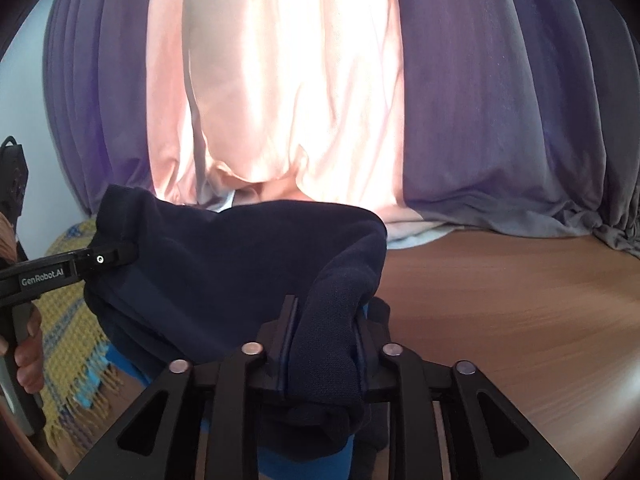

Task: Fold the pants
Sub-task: 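Open both grippers to release the sweatpants on top of the stack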

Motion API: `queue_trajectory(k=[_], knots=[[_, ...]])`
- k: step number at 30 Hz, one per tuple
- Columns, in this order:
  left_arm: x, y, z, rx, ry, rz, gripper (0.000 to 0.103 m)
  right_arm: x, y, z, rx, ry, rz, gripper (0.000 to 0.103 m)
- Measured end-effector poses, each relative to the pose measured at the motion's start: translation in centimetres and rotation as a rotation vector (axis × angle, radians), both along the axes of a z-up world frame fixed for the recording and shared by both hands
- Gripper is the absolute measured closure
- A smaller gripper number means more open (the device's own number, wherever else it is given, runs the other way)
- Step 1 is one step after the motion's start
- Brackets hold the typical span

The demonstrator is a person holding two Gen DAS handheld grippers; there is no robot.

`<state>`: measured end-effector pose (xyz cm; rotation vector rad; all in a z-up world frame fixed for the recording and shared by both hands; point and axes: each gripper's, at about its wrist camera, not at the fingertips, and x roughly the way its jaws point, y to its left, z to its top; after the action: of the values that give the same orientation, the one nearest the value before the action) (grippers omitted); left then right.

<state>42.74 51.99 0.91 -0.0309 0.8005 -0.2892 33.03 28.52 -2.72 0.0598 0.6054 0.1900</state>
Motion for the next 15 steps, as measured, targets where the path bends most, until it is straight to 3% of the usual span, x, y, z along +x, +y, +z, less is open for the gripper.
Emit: queue_trajectory(k=[4,7,15], knots=[[-0.5,0.6,-0.4,0.019,0.014,0.029,0.066,-0.2,0.1,-0.4,-0.021,0.038,-0.041,0.054],[-1.3,0.4,-0.1,0.060,-0.002,0.036,0.056,-1.2,0.3,-0.2,-0.061,0.016,-0.053,0.048],[-3.0,0.6,0.7,0.119,-0.012,0.047,0.044,-2.8,0.6,0.5,-0.091,0.007,-0.039,0.047]])
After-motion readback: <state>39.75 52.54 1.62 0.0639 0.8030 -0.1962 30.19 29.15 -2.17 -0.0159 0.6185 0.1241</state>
